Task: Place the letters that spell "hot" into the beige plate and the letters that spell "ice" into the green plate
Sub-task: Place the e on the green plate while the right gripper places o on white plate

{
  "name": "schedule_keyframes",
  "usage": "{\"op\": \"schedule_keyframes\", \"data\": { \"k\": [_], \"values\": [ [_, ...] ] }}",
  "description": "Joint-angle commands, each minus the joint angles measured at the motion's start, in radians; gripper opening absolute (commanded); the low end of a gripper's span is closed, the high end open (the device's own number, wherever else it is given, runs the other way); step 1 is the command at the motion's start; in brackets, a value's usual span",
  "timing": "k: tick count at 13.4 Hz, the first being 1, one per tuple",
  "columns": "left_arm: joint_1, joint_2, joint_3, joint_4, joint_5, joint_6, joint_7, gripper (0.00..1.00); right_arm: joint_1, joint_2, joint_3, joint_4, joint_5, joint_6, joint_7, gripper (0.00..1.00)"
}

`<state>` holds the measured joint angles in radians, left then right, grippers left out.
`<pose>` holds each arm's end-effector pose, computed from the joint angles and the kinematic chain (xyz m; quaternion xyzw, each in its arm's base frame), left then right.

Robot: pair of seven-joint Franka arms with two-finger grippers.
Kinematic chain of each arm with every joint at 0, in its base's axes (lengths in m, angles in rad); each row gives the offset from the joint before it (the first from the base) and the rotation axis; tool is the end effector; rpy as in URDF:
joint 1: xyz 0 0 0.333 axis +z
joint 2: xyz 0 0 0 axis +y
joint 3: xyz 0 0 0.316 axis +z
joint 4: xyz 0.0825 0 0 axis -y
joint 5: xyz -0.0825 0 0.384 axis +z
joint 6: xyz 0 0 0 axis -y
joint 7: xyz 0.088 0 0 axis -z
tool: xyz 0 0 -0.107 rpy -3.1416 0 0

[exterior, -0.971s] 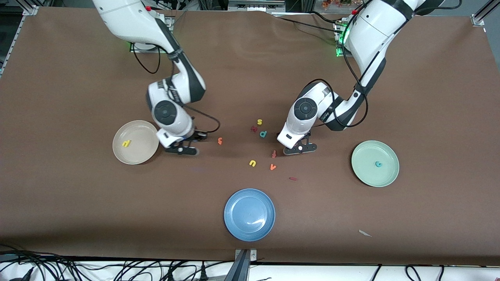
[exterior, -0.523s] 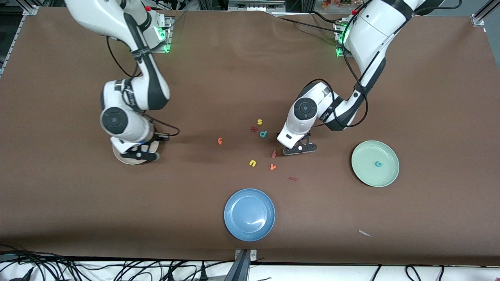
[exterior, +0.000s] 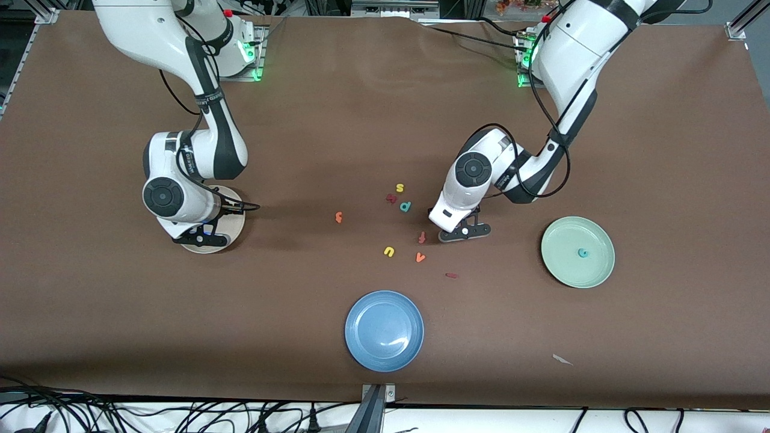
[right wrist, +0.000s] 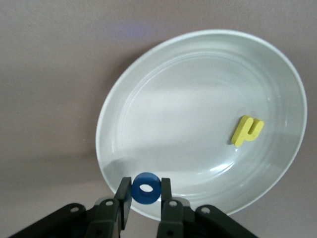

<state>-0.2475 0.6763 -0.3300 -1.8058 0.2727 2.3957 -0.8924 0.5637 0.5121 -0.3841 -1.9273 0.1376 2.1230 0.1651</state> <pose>0.5497 -0.3400 0.1810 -0.9960 -0.0866 0.0223 0.0028 0.5808 0.1175 0.2189 0.9895 -0.0273 -0.1268 0.0643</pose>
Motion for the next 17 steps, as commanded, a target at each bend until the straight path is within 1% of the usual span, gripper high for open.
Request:
{"op": "schedule_keyframes", "data": {
  "k": [1, 6, 11, 14, 17],
  "values": [
    [0.031, -0.003, 0.002, 0.029, 0.034, -0.044, 0.044, 0.28, -0.004, -0.009, -0.002, -0.048, -0.012, 0.055, -0.036, 0.12],
    [0.105, -0.03, -0.001, 0.052, 0.034, -0.131, 0.191, 0.28, -0.005, -0.006, -0.002, -0.067, -0.012, 0.072, -0.051, 0.12],
    [0.226, -0.05, -0.001, 0.052, 0.033, -0.17, 0.409, 0.28, -0.013, -0.001, -0.002, -0.065, -0.01, 0.072, -0.061, 0.12],
    [0.307, -0.064, -0.001, 0.052, 0.034, -0.191, 0.557, 0.28, -0.042, -0.001, -0.002, -0.058, -0.01, 0.074, -0.134, 0.12],
    [0.378, -0.076, -0.001, 0.051, 0.034, -0.193, 0.688, 0.28, -0.071, 0.008, -0.002, -0.056, -0.01, 0.092, -0.206, 0.15]
  ]
}}
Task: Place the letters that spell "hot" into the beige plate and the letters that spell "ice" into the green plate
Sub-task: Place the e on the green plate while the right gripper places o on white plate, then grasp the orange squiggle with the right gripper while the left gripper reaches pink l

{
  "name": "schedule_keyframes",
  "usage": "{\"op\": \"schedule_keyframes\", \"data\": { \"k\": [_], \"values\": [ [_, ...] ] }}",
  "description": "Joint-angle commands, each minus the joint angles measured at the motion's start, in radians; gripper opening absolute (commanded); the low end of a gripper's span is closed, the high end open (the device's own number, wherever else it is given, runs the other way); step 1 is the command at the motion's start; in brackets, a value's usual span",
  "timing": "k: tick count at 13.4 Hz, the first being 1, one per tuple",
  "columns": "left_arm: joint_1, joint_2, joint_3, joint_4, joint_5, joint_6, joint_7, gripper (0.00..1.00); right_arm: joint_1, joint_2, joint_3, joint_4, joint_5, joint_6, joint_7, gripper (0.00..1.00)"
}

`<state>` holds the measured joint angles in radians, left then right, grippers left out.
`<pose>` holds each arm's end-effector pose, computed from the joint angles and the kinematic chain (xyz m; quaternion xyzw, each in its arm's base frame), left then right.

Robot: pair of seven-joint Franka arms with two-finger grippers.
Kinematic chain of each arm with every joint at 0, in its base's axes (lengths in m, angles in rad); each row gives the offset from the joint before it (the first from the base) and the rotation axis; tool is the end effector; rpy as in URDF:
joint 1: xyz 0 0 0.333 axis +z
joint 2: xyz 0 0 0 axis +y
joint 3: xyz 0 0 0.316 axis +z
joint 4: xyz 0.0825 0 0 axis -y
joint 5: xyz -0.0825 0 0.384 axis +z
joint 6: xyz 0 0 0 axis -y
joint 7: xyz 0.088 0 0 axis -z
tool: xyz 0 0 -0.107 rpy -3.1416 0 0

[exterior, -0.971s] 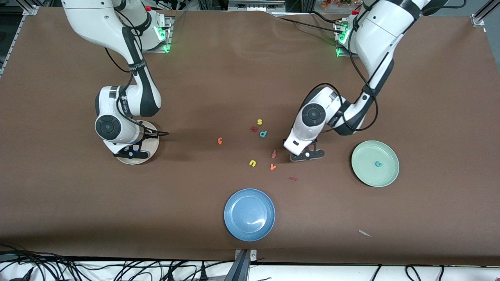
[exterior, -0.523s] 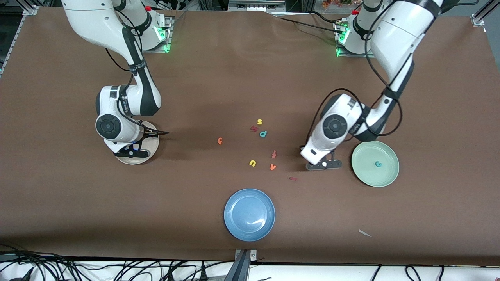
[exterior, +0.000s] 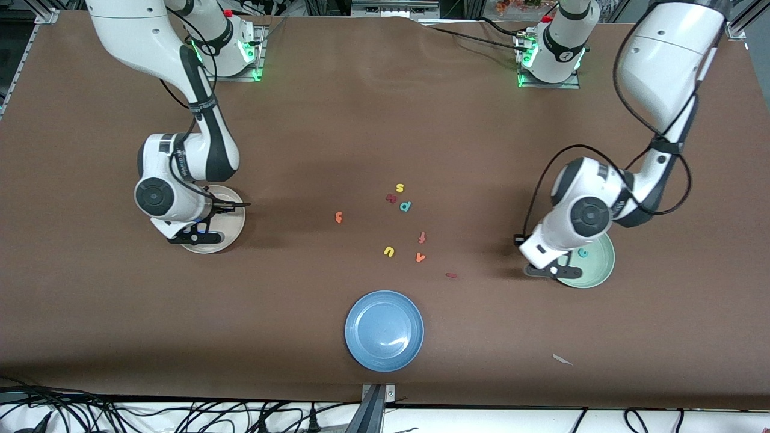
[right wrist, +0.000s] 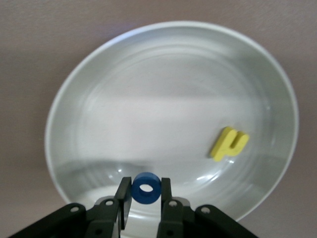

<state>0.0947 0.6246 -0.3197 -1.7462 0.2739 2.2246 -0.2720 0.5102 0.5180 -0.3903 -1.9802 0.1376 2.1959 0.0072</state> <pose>0.6425 -0.1211 0.2215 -0.9977 0.0427 0.0480 0.0224 0.5769 0.0766 0.2014 0.9905 0.0193 -0.1246 0.0550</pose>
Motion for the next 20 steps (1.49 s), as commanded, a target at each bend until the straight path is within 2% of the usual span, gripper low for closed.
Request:
{"op": "schedule_keyframes", "data": {
  "k": [1, 2, 3, 4, 5, 9, 10, 11, 12, 13, 14, 17, 19, 20],
  "values": [
    [0.057, -0.025, -0.01, -0.009, 0.033, -0.025, 0.115, 0.28, -0.018, 0.004, 0.004, -0.003, -0.01, 0.019, -0.053, 0.16],
    [0.084, -0.025, -0.012, -0.009, 0.033, -0.025, 0.158, 0.28, -0.018, 0.005, 0.004, -0.003, -0.01, 0.018, -0.052, 0.28],
    [0.106, -0.029, -0.01, -0.01, 0.033, -0.029, 0.196, 0.28, -0.018, 0.005, 0.004, -0.003, -0.006, 0.019, -0.052, 0.72],
    [0.123, -0.034, -0.01, -0.01, 0.033, -0.045, 0.235, 0.28, -0.018, 0.005, 0.004, -0.002, -0.003, 0.019, -0.052, 0.91],
    [0.137, -0.034, -0.01, -0.01, 0.033, -0.058, 0.264, 0.28, -0.018, 0.005, 0.004, 0.0, 0.0, 0.018, -0.049, 0.98],
    [0.194, -0.034, -0.009, -0.01, 0.034, -0.059, 0.374, 0.31, -0.009, -0.012, 0.013, 0.038, 0.014, -0.025, -0.027, 0.99],
    [0.204, -0.034, -0.009, -0.01, 0.034, -0.056, 0.394, 0.37, -0.006, -0.015, 0.022, 0.061, 0.022, -0.059, 0.021, 0.99],
    [0.204, -0.034, -0.009, -0.01, 0.036, -0.054, 0.398, 0.49, -0.004, -0.022, 0.045, 0.084, 0.023, -0.089, 0.086, 0.99],
    [0.204, -0.032, -0.009, -0.01, 0.037, -0.052, 0.398, 0.8, -0.004, -0.03, 0.083, 0.101, 0.023, -0.102, 0.15, 0.99],
    [0.201, -0.032, -0.01, -0.01, 0.047, -0.052, 0.398, 0.99, -0.004, -0.038, 0.117, 0.11, 0.023, -0.102, 0.225, 0.99],
    [0.198, -0.032, -0.013, -0.01, 0.047, -0.054, 0.389, 1.0, -0.004, -0.041, 0.164, 0.118, 0.023, -0.094, 0.29, 0.99],
    [0.191, -0.032, -0.018, -0.01, 0.035, -0.052, 0.373, 1.0, -0.004, -0.035, 0.257, 0.138, 0.023, -0.03, 0.407, 0.99],
    [0.175, -0.032, -0.039, -0.009, 0.03, -0.052, 0.311, 1.0, 0.008, -0.021, 0.303, 0.138, 0.023, 0.039, 0.489, 0.99],
    [0.16, -0.031, -0.047, -0.007, 0.03, -0.052, 0.259, 1.0, 0.03, -0.01, 0.306, 0.138, 0.023, 0.074, 0.532, 0.99]
  ]
}}
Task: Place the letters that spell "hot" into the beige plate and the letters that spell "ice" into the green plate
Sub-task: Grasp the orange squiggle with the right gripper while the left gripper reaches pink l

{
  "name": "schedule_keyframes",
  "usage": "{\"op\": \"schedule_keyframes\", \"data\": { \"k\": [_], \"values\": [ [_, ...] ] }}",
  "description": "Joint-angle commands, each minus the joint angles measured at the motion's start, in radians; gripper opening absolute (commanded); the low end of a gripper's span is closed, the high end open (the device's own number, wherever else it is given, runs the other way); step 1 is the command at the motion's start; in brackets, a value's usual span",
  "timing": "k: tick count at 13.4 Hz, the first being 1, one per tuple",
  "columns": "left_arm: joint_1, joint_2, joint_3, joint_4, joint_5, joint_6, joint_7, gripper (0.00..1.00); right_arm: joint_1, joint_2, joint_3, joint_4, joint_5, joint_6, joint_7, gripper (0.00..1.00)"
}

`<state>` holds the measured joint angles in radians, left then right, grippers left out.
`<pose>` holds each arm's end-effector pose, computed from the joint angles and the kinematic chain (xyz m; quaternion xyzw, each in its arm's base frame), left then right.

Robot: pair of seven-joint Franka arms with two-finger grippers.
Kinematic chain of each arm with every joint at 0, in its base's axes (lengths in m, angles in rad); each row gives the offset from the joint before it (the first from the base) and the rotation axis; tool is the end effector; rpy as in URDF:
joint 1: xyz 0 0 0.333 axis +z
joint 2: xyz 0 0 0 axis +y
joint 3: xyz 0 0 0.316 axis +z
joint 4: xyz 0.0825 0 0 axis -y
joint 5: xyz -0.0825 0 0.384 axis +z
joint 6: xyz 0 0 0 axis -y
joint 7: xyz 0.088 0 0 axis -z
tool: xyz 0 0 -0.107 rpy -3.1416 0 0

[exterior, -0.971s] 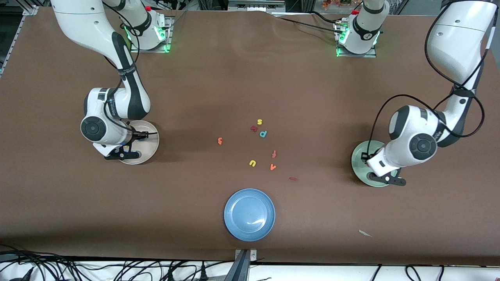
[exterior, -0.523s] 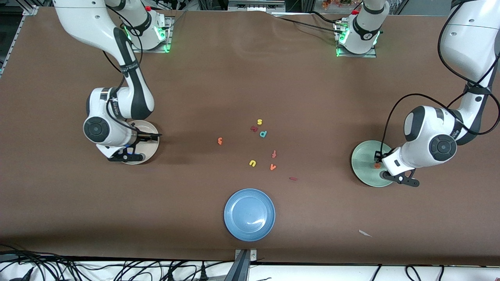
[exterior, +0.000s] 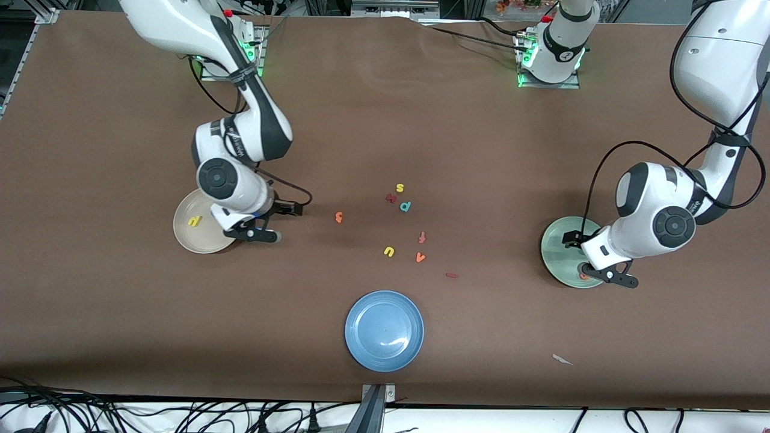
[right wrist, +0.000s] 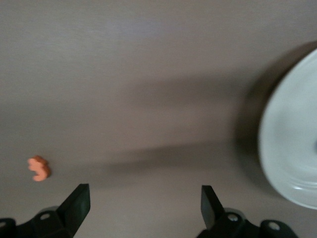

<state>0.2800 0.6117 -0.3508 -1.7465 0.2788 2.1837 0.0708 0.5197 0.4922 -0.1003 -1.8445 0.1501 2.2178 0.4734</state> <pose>0.6507 -0.0176 0.2298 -0.9888 0.1352 0.0630 0.0072 0.5729 0.2646 0.2505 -0.9953 0.0710 0.0659 0.0052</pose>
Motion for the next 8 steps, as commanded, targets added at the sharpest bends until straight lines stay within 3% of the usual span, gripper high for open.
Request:
{"op": "schedule_keyframes", "data": {
  "k": [1, 5, 8],
  "values": [
    [-0.054, -0.015, -0.02, -0.007, 0.025, -0.012, -0.147, 1.0, 0.048, 0.029, 0.016, 0.002, 0.011, 0.081, 0.109, 0.99],
    [-0.165, 0.003, -0.02, 0.007, 0.011, -0.007, -0.403, 1.0, 0.123, 0.078, 0.016, 0.002, 0.011, 0.167, 0.279, 0.99],
    [-0.24, 0.04, -0.019, 0.074, -0.078, -0.009, -0.618, 1.0, 0.163, 0.117, 0.016, 0.005, 0.009, 0.249, 0.346, 0.98]
  ]
}}
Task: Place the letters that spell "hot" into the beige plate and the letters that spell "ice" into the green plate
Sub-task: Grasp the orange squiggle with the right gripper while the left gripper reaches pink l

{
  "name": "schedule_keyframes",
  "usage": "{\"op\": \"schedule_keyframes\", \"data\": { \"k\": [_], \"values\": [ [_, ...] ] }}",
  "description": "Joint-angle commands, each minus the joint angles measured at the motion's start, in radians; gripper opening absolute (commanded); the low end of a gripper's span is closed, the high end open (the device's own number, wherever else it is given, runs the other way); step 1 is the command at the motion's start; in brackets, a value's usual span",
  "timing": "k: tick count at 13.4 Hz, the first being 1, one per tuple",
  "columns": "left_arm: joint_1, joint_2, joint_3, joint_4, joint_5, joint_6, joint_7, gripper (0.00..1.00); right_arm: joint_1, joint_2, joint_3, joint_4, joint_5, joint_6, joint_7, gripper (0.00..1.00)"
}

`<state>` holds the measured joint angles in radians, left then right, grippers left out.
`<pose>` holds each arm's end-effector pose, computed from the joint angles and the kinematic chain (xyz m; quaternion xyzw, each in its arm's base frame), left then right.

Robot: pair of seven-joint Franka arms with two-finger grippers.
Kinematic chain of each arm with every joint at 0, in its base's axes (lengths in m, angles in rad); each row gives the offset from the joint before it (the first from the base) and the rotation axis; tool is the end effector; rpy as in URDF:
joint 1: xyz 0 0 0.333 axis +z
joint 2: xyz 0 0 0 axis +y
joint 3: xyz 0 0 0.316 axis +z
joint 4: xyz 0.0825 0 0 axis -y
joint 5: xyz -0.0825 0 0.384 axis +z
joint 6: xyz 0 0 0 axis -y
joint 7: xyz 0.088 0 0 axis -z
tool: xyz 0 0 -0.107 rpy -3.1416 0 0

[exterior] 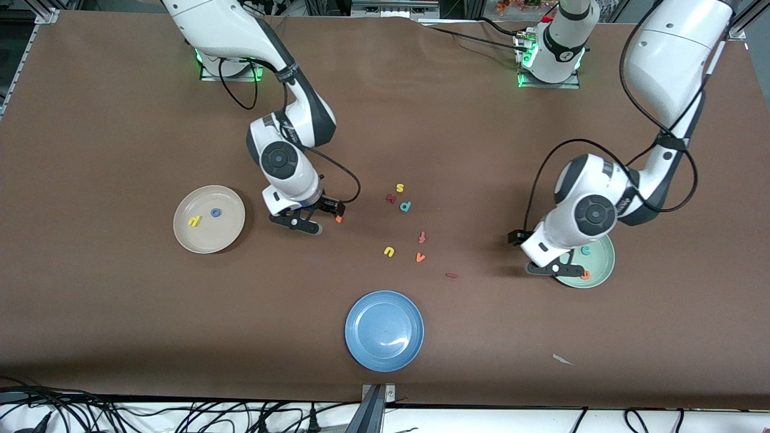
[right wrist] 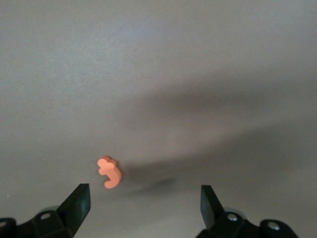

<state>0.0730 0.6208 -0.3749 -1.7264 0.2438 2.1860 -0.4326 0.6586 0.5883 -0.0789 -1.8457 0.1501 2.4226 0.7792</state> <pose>0.6356 -0.1660 0.2353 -0.9983 -0.0150 0.0556 0.0066 0.5363 0.3553 0.2050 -0.9884 0.1493 0.0202 0.0187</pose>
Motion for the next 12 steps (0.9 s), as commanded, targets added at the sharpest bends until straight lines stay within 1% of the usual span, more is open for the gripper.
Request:
{"op": "schedule_keyframes", "data": {
  "k": [1, 2, 5, 8, 9, 10, 12],
  "values": [
    [-0.054, 0.043, 0.005, 0.07, -0.044, -0.011, -0.208, 1.0, 0.032, 0.033, -0.005, 0.005, 0.009, 0.068, 0.045, 0.98],
    [-0.085, 0.056, 0.005, 0.088, -0.044, -0.011, -0.304, 1.0, 0.038, 0.039, -0.005, 0.005, 0.009, 0.087, 0.046, 0.97],
    [-0.159, 0.105, 0.005, 0.14, -0.046, -0.011, -0.573, 1.0, 0.044, 0.064, -0.005, 0.006, 0.005, 0.122, 0.045, 0.79],
    [-0.203, 0.154, 0.007, 0.209, -0.046, -0.011, -0.818, 1.0, 0.058, 0.077, -0.005, 0.006, 0.0, 0.144, 0.043, 0.65],
    [-0.22, 0.178, 0.008, 0.243, -0.046, -0.011, -0.906, 1.0, 0.058, 0.077, -0.005, 0.006, -0.001, 0.144, 0.043, 0.64],
    [-0.229, 0.201, 0.01, 0.272, -0.044, -0.011, -0.984, 1.0, 0.058, 0.077, -0.005, 0.006, -0.001, 0.144, 0.042, 0.57],
    [-0.245, 0.233, 0.013, 0.326, -0.043, -0.011, -1.108, 1.0, 0.058, 0.077, -0.005, 0.006, -0.001, 0.144, 0.037, 0.37]
  ]
}}
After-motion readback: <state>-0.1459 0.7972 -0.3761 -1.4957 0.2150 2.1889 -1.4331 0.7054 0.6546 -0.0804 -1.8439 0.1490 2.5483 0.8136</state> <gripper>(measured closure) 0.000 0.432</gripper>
